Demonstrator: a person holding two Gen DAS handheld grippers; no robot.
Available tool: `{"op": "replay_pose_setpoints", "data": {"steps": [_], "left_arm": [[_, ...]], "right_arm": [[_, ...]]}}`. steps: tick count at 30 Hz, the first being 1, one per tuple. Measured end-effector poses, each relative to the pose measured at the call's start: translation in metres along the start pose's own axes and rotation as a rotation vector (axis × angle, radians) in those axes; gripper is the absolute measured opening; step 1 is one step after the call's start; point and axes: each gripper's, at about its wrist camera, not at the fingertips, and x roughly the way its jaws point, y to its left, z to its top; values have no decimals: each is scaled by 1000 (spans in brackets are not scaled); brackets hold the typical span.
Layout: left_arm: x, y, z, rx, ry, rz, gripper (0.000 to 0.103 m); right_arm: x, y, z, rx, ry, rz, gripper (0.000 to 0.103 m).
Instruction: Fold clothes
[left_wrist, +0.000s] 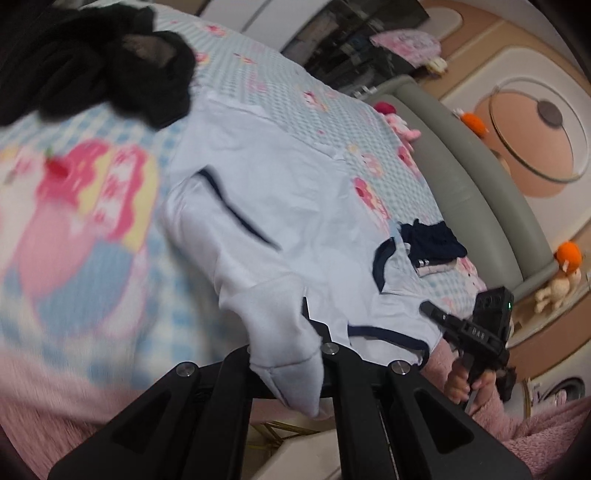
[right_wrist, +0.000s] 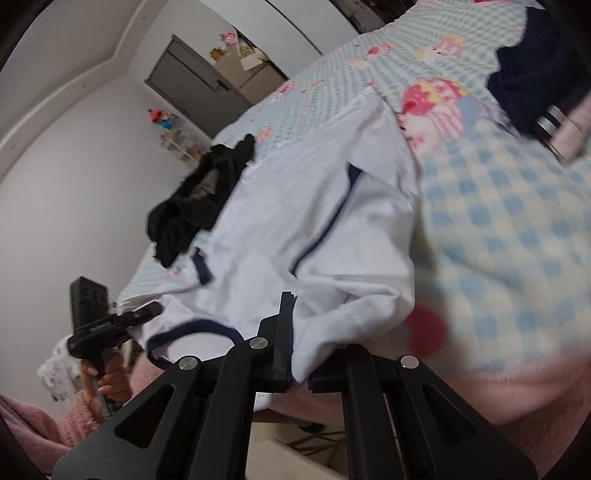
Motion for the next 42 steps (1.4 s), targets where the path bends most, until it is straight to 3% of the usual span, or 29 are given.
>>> {"op": "replay_pose_setpoints", "data": {"steps": [5, 8, 10, 11, 12, 14, 17, 19, 21, 24, 26, 28, 29, 30, 32, 33, 34, 38, 42], "left_arm": [[28, 6, 67, -24, 77, -21, 2], [51, 22, 110, -81, 85, -14, 9], [69, 42, 136, -149, 73, -30, 39], [77, 55, 148, -193, 64, -43, 65], [83, 65, 157, -238, 55, -42, 70], [85, 82, 174, -318, 37, 17, 70], [65, 77, 178, -258, -40, 58, 71], [57, 71, 165, -195, -55, 92, 74], [63, 71, 148, -160, -11, 123, 74], [86, 80, 113, -199, 89, 69, 74], [103, 86, 98, -265, 107, 17, 74], [112, 86, 95, -292, 78, 13, 74], [113, 86, 97, -300, 61, 5, 71], [111, 85, 99, -303, 30, 2, 56], [106, 79, 103, -295, -30, 24, 37], [103, 74, 105, -284, -58, 46, 32], [100, 69, 105, -261, -67, 55, 30], [88, 49, 106, -204, -67, 13, 25], [55, 39, 93, -195, -56, -100, 24]], "right_arm": [[25, 6, 59, -16, 20, 54, 5], [50, -3, 103, 15, -3, 32, 9], [71, -18, 130, 75, -17, -15, 38], [83, -27, 142, 108, -22, -39, 44], [94, -35, 151, 143, -21, -60, 48], [109, -49, 167, 213, 2, -105, 49], [97, -50, 174, 231, -55, -63, 53], [80, -46, 170, 197, -113, -97, 82], [73, -46, 157, 153, -122, -165, 87], [85, -58, 136, 130, -17, -228, 87], [100, -68, 122, 162, 48, -210, 87], [112, -68, 115, 169, 66, -204, 87], [116, -66, 117, 147, 53, -198, 87], [120, -63, 119, 125, 39, -192, 87], [125, -64, 127, 122, 15, -156, 66], [125, -64, 130, 144, 11, -134, 46], [124, -65, 132, 167, 6, -113, 40], [92, -51, 121, 152, -62, -75, 18], [43, -30, 95, 125, -100, -15, 16]]}}
